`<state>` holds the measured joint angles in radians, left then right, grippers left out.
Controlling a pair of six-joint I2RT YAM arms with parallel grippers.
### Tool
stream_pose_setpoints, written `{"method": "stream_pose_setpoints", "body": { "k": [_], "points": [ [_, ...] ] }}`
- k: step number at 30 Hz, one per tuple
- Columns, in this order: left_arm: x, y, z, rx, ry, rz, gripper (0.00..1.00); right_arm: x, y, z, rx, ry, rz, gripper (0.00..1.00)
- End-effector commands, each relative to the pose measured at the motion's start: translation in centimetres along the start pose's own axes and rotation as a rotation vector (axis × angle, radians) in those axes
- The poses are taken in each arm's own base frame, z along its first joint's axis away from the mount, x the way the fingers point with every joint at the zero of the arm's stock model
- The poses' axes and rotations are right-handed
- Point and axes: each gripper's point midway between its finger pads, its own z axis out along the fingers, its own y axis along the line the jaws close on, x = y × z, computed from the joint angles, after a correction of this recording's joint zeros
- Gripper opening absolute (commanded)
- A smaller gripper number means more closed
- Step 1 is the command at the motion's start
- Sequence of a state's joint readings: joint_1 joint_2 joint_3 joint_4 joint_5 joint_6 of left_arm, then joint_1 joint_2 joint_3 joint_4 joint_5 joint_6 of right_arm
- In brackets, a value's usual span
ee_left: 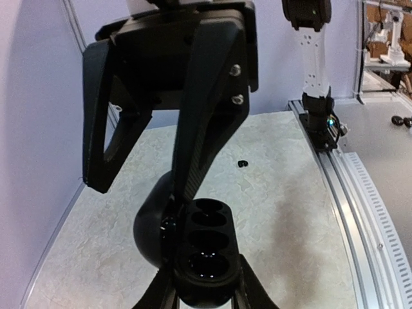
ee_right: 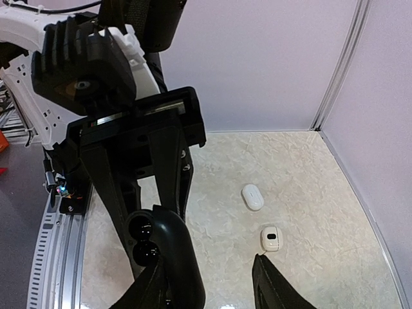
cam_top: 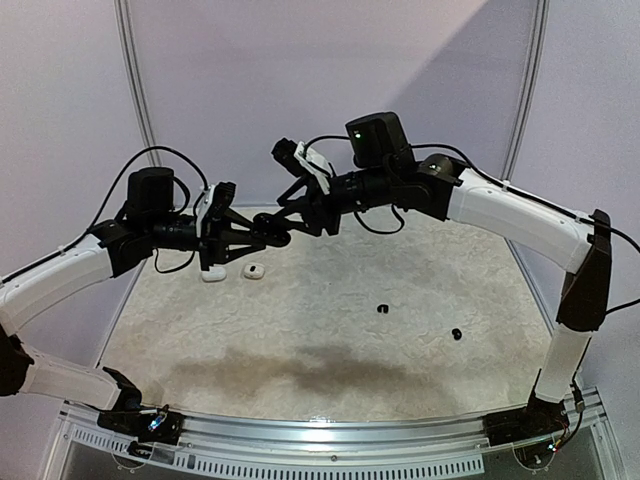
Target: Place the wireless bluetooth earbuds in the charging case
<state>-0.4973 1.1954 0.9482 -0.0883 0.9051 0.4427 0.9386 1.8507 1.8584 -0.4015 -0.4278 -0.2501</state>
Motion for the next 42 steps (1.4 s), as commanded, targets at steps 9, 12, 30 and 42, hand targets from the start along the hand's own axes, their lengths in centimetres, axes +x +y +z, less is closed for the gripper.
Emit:
{"method": "stream_pose_setpoints", "body": {
  "k": [9,12,30,42],
  "points": [
    [0.7,0.8,0.9,-0.067,-0.114,-0.315,0.0,-2.6,0.6,-1.4,-0.092,-0.062,0.084,0.53],
    [1.2,1.1,1.0,-0.086,-0.109,-0.336,0.0,-4.6,0.3,-2.6,-0.09,-0.104,0.104,0.54],
    [1.6,0.6,0.2,-0.13,-0.134,-0.298,0.0,32.9,-7.5,-23.6,0.987,0.934,1.141,0.46],
    [1.7,-2.0,0.4,-0.004,-0.163,-0.066,0.0,39.1,-3.6,-26.4,0.976,0.912,1.305,0.41]
  ]
}}
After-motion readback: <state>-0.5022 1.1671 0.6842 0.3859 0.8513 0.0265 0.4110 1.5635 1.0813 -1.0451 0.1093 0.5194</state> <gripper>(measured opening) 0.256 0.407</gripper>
